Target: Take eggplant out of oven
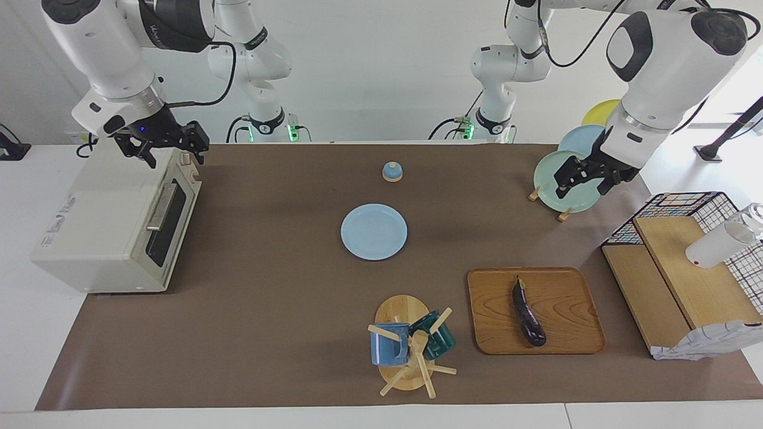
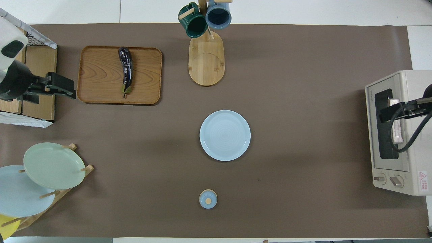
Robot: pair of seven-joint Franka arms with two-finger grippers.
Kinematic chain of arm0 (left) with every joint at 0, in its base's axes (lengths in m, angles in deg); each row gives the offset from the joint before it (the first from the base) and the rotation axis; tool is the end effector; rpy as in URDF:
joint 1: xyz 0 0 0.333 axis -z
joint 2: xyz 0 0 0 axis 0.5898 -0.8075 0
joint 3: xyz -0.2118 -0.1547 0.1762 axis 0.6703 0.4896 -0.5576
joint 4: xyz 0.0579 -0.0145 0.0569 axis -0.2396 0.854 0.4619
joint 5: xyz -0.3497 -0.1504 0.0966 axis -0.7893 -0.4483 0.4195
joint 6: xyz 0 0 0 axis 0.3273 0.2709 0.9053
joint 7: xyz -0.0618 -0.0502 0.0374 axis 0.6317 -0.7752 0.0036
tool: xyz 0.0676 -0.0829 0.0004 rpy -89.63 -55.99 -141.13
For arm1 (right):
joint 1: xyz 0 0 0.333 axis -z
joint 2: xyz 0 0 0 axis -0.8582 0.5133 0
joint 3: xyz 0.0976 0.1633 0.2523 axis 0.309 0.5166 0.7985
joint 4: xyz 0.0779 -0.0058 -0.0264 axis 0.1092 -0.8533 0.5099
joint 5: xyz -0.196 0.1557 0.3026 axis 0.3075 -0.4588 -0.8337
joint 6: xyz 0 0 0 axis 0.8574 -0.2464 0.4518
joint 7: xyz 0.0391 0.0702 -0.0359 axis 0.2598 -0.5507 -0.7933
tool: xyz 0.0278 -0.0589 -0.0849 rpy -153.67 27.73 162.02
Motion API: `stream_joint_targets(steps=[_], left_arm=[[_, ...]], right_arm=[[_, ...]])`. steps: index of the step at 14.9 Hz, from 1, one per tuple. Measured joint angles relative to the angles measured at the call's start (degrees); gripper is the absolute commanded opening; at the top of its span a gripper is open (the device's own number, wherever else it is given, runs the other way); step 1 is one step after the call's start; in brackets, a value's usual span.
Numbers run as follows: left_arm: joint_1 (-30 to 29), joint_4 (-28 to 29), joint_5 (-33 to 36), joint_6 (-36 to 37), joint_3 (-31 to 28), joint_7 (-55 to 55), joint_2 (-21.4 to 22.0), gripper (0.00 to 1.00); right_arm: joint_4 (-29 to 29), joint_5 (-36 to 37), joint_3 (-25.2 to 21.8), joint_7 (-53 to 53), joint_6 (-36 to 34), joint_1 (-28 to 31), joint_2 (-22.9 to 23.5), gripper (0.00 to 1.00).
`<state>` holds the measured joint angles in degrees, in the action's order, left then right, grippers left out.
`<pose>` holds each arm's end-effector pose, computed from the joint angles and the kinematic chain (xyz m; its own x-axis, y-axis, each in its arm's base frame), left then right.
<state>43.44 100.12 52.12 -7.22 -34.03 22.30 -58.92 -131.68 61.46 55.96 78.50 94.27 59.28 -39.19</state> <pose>0.5608 -0.0754 0.6001 0.9973 0.0247 -0.0697 0.0277 -0.9987 0.0431 0.5354 -0.0270 0.5969 0.9863 0.1277 -0.1046 0.1333 -0.9899 0.0475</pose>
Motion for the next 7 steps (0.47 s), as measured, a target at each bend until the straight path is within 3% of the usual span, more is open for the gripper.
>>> stream_joint_targets(steps=[4,7], left_arm=[[0.85,6.83,0.0,0.05,0.08,0.0,3.23,1.0],[1.31,7.22,0.03,0.0,0.13,0.0,3.85,1.0]], right_arm=[[-0.01,0.0,-0.1,0.0,0.0,0.12,0.0,1.0],[-0.02,0.0,-0.1,0.0,0.0,0.13,0.0,1.0]])
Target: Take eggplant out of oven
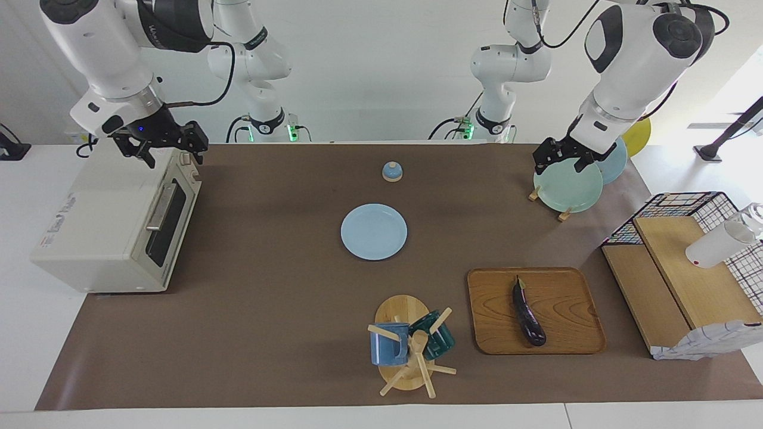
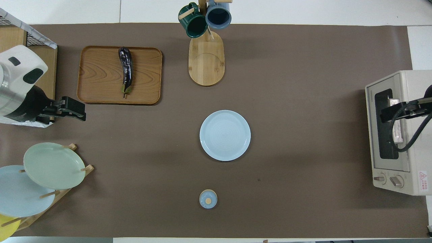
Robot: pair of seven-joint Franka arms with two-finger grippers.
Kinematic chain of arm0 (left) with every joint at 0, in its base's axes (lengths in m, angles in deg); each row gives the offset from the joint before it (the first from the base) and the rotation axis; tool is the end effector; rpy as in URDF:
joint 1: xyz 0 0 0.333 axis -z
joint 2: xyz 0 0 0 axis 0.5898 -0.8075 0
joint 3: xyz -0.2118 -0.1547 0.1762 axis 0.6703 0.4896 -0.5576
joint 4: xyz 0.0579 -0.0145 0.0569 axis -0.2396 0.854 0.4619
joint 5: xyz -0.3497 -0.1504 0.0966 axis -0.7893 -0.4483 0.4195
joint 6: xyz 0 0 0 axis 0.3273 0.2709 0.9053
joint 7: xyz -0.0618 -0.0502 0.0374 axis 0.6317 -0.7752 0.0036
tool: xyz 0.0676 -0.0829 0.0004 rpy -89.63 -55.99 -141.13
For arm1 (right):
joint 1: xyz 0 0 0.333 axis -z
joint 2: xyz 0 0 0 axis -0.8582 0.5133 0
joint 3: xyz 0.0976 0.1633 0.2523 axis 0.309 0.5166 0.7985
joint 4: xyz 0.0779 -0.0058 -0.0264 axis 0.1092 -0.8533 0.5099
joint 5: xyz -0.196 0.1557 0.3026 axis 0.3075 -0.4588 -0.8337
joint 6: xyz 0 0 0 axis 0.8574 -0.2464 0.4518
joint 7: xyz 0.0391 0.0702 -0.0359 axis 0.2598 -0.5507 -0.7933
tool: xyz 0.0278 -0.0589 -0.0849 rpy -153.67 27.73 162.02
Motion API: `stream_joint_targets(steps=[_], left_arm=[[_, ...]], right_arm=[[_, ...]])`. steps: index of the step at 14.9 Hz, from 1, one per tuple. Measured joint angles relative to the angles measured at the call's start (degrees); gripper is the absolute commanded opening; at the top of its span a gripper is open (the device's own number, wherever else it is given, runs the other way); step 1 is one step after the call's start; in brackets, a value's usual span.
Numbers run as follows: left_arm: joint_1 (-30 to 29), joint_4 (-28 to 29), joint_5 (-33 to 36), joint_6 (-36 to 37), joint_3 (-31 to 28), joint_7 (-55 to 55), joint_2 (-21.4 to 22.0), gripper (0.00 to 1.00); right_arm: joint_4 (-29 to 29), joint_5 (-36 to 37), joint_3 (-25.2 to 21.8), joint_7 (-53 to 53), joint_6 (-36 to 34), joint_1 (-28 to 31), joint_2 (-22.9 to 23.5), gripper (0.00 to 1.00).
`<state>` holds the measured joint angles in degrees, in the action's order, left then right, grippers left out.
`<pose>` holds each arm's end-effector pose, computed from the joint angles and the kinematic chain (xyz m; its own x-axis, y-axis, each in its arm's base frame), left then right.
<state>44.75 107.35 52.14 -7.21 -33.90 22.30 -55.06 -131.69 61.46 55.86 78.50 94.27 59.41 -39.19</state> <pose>0.5344 -0.0857 0.5785 0.9918 0.0004 -0.1278 0.0048 -0.9994 0.0341 0.5353 -0.0292 0.5969 0.9868 0.1238 -0.1047 0.1293 -0.9905 0.0474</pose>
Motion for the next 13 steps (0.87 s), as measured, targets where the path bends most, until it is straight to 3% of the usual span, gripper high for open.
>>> stream_joint_targets(steps=[13], left_arm=[[-2.12,0.02,0.08,-1.41,2.16,0.0,2.22,1.0]], right_arm=[[-0.02,0.0,0.0,0.0,0.0,0.0,0.0,1.0]])
